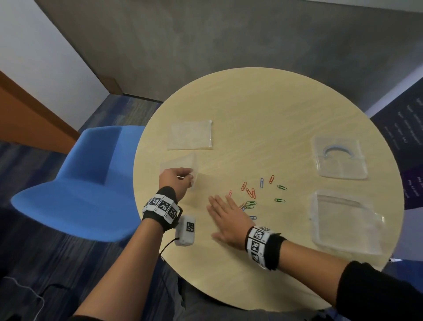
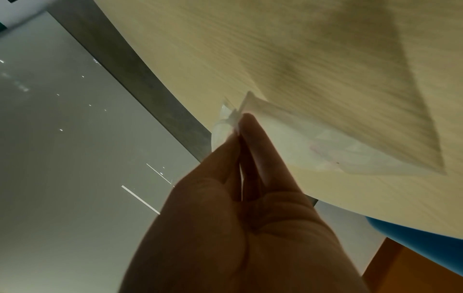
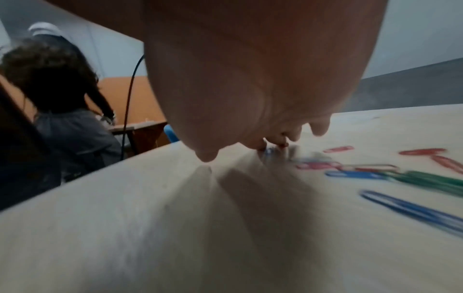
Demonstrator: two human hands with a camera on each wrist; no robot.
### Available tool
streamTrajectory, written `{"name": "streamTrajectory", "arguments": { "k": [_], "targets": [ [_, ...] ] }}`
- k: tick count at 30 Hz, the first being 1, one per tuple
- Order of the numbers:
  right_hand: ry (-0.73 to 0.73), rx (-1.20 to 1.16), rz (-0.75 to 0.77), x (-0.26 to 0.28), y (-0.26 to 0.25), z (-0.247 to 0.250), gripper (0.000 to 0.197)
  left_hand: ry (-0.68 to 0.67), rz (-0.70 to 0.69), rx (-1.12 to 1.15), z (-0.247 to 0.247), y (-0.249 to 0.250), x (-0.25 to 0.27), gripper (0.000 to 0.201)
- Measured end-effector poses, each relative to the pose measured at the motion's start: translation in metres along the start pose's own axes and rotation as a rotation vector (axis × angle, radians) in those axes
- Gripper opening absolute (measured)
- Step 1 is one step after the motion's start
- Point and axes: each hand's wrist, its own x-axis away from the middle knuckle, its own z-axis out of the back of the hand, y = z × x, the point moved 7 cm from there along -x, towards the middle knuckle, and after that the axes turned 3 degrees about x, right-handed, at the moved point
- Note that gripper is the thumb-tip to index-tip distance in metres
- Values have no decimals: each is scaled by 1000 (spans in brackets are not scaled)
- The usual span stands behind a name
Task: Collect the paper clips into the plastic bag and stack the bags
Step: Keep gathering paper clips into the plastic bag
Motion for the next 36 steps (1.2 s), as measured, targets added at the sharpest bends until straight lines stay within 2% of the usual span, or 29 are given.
{"name": "streamTrajectory", "arguments": {
  "k": [3, 6, 8, 12, 15, 18, 21, 23, 27, 29, 31, 32, 33, 36],
  "targets": [
    [-11, 78, -73, 8, 38, -2, 79, -16, 15, 13, -3, -6, 1, 21],
    [-52, 57, -210, 10, 72, 2, 73, -35, 11, 1, -12, -6, 4, 21],
    [-64, 5, -239, 13, 77, 2, 66, -49, 3, -6, -18, -3, 6, 22],
    [55, -64, -148, 22, 67, 16, 52, -59, -7, -26, -25, 3, 8, 21],
    [145, -125, -136, 26, 66, 22, 44, -73, -18, -38, -30, 6, 10, 20],
    [144, -120, -137, 22, 70, 22, 26, -92, -23, -59, -37, 8, 12, 21],
    [124, -155, -162, 16, 82, 26, 22, -121, -21, -62, -46, 9, 16, 23],
    [186, -339, -285, 16, 102, 32, 24, -145, -27, -68, -53, 11, 19, 23],
    [530, -1044, -661, 33, 144, 50, 14, -179, -46, -89, -67, 13, 22, 23],
    [596, -1516, -654, 31, 138, 59, 20, -196, -60, -100, -75, 15, 24, 23],
    [547, -1941, -587, 21, 123, 64, 23, -212, -86, -117, -83, 20, 27, 23],
    [515, -2039, -574, 17, 116, 64, 23, -214, -98, -127, -86, 23, 28, 24],
    [494, -2041, -591, 13, 114, 63, 23, -211, -108, -133, -88, 25, 29, 24],
    [527, -1758, -721, 11, 119, 59, 16, -195, -111, -131, -90, 30, 27, 22]
  ]
}}
